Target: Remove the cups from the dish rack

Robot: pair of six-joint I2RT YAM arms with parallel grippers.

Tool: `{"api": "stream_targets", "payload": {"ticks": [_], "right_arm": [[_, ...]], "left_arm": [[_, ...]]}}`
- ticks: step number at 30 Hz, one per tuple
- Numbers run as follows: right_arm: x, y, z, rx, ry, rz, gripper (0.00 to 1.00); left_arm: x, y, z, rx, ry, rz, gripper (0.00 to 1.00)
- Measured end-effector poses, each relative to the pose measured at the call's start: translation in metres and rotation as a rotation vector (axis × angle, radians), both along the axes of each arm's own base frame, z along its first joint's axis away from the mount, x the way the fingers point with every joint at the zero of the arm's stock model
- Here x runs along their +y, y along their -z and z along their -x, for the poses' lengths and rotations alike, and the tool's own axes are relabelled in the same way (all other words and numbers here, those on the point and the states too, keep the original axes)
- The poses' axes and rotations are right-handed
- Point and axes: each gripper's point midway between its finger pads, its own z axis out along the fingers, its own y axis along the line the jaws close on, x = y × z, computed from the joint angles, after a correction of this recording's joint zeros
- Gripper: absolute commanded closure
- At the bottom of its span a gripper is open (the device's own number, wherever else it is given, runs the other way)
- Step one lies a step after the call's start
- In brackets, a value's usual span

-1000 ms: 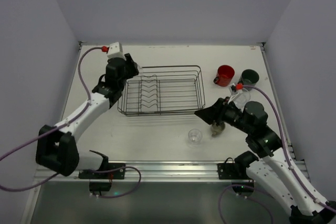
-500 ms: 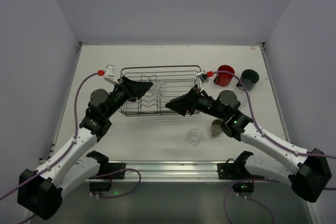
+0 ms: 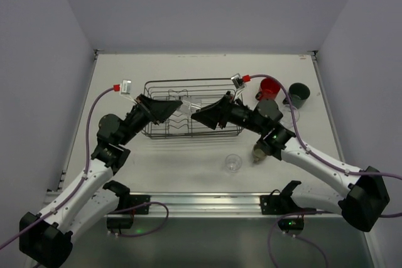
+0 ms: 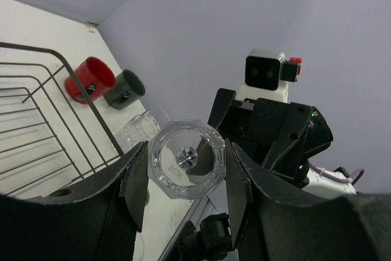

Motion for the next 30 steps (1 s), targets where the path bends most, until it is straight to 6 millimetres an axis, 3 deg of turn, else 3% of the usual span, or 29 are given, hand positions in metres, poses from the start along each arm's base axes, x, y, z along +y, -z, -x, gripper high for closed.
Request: {"api": "stream_targets", "payload": {"ticks": [6, 7, 8, 10, 11, 12, 14, 15, 18, 22, 25, 27, 30], "right_arm": [[0.011, -0.018, -0.006, -0.038, -0.026, -0.044, 0.48], [0.013, -0.017, -0.008, -0.034, -0.031, -0.048, 0.65], [0.016, -0.015, -0.010, -0.031, -0.035, -0.054, 0.75], [0.021, -0.016, -0.012, -0.009, -0.048, -0.081, 1.00], [0.021, -0.018, -0.010, -0.012, -0.059, -0.092, 1.00], [0.022, -0.022, -0.007, -0.014, -0.075, -0.107, 1.00], [0.020, -0.025, -0.003, -0.023, -0.080, -0.120, 1.00], [0.018, -0.025, -0.001, -0.024, -0.079, -0.118, 1.00], [0.006, -0.020, 0.005, -0.015, -0.044, -0.061, 1.00], [-0.022, 0.000, 0.016, 0.000, 0.035, 0.108, 1.00], [-0.048, 0.028, 0.021, 0.043, 0.101, 0.291, 1.00], [-0.067, 0.051, 0.024, 0.096, 0.147, 0.432, 1.00], [-0.096, 0.084, 0.032, 0.190, 0.194, 0.635, 1.00]], "left_arm": [[-0.003, 0.003, 0.001, 0.009, 0.024, 0.016, 0.92], [-0.003, 0.001, 0.002, 0.003, 0.028, 0.022, 0.91], [-0.004, 0.000, 0.004, -0.001, 0.035, 0.027, 0.90], [-0.003, 0.000, 0.002, -0.003, 0.024, 0.030, 0.79], [-0.003, 0.000, 0.002, 0.006, 0.025, 0.038, 0.72], [-0.003, 0.000, 0.003, 0.013, 0.027, 0.045, 0.54], [-0.002, -0.004, 0.006, 0.000, 0.029, 0.043, 0.33], [-0.002, -0.003, 0.006, -0.011, 0.022, 0.017, 0.16], [0.003, -0.004, 0.003, -0.034, -0.030, -0.094, 0.00], [0.025, -0.022, -0.006, -0.078, -0.170, -0.281, 0.00], [0.045, -0.035, -0.008, -0.131, -0.267, -0.417, 0.00], [0.059, -0.031, -0.008, -0.142, -0.323, -0.514, 0.00], [0.079, -0.008, -0.008, -0.110, -0.380, -0.652, 0.00]]}}
